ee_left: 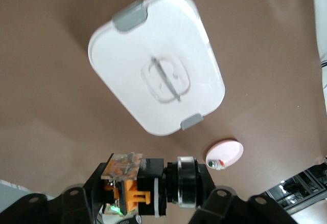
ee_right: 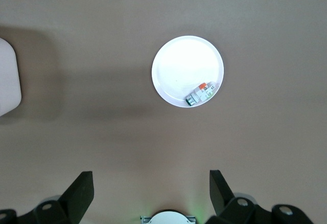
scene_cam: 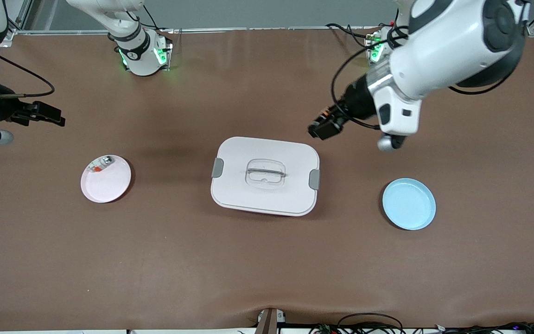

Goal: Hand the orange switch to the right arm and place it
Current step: 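Lift the switch with the left gripper and carry it over the box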

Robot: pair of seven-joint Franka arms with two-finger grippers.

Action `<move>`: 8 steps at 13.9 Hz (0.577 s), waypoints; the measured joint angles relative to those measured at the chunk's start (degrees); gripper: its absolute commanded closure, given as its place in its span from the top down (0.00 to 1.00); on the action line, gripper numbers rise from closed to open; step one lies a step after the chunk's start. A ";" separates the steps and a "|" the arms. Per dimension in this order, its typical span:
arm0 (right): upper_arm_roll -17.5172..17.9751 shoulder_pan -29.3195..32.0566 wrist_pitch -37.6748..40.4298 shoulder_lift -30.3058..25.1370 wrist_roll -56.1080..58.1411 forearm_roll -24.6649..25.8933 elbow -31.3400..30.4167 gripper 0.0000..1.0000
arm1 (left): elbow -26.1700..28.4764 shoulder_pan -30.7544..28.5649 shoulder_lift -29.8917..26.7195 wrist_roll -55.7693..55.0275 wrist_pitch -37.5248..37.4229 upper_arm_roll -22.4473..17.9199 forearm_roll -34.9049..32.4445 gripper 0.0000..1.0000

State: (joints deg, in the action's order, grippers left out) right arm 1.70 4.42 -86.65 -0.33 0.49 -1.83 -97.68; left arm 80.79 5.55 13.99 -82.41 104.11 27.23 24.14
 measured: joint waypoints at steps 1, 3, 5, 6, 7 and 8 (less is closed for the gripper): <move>-0.14 0.04 0.05 0.89 0.00 0.00 0.00 1.00 | 0.02 0.68 0.12 -3.48 0.76 0.37 1.59 0.10; -0.53 0.26 0.04 2.87 0.08 0.02 0.02 1.00 | 0.04 1.94 0.37 -10.04 2.59 1.21 3.27 0.10; -0.67 0.32 0.22 3.90 0.16 0.03 0.20 1.00 | 0.04 3.29 0.50 -14.36 3.39 1.44 3.52 0.10; -0.65 0.30 0.38 4.03 0.16 0.03 0.31 1.00 | 0.05 4.09 0.68 -16.03 3.97 1.46 3.56 0.10; -0.64 0.28 0.64 4.02 0.16 -0.02 0.38 1.00 | 0.06 5.01 0.97 -18.24 5.47 1.46 3.56 0.10; -0.62 0.26 0.78 4.02 0.23 -0.04 0.43 1.00 | 0.08 5.86 1.39 -20.88 7.45 1.48 3.56 0.10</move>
State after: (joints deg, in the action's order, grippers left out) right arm 1.09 4.68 -85.88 3.69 0.71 -1.87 -97.25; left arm 80.87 11.41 15.38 -103.29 111.56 28.70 27.70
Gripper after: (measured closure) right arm 0.000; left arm 0.278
